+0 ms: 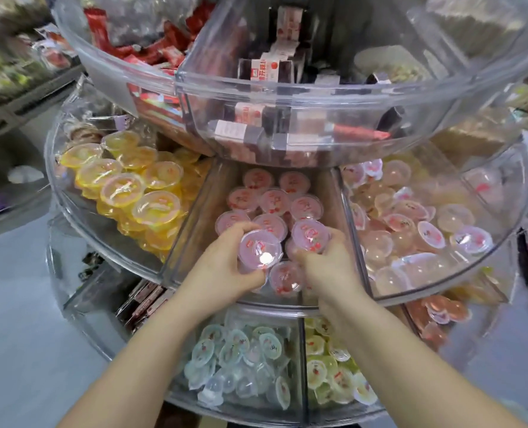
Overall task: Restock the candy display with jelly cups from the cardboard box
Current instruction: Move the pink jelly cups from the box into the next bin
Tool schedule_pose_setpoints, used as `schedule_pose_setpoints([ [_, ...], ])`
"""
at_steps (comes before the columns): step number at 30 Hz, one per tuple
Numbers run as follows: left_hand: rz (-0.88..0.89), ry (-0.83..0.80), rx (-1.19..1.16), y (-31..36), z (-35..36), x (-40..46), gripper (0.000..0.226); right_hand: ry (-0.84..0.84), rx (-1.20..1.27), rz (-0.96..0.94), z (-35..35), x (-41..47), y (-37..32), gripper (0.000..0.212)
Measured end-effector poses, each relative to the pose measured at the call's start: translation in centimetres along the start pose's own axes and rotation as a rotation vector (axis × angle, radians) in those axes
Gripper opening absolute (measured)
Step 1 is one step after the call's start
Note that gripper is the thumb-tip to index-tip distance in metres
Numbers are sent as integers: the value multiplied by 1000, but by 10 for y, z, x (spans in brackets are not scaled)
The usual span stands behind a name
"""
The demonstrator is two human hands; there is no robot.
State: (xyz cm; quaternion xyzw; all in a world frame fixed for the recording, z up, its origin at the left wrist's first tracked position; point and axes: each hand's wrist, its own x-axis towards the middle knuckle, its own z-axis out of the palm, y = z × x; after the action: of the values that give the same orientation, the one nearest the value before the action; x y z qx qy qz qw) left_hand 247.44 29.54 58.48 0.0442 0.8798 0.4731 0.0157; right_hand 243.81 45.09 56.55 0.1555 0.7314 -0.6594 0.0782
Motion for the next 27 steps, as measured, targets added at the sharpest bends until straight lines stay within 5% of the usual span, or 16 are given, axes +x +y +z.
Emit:
schedule_pose_setpoints([
  [3, -11, -37, 40, -9, 2, 6, 58, 33, -109, 31, 7, 9, 5, 38],
  [7, 12, -67, 73, -17, 2, 6, 61, -35, -116, 25, 6, 10, 4, 17],
  [10, -15, -53, 35, -19, -1, 5, 60, -47, -108, 81, 5, 8, 2, 20],
  [15, -9, 12, 0, -17, -7, 0, 59, -209, -144, 108, -6, -3, -10, 22],
  [21, -25, 63, 18, -17, -19, -11, 64, -399, -181, 242, -46, -31, -16, 59],
  [27, -93, 85, 103, -19, -27, -19, 63, -561, -435, -125, -20, -33, -23, 28],
])
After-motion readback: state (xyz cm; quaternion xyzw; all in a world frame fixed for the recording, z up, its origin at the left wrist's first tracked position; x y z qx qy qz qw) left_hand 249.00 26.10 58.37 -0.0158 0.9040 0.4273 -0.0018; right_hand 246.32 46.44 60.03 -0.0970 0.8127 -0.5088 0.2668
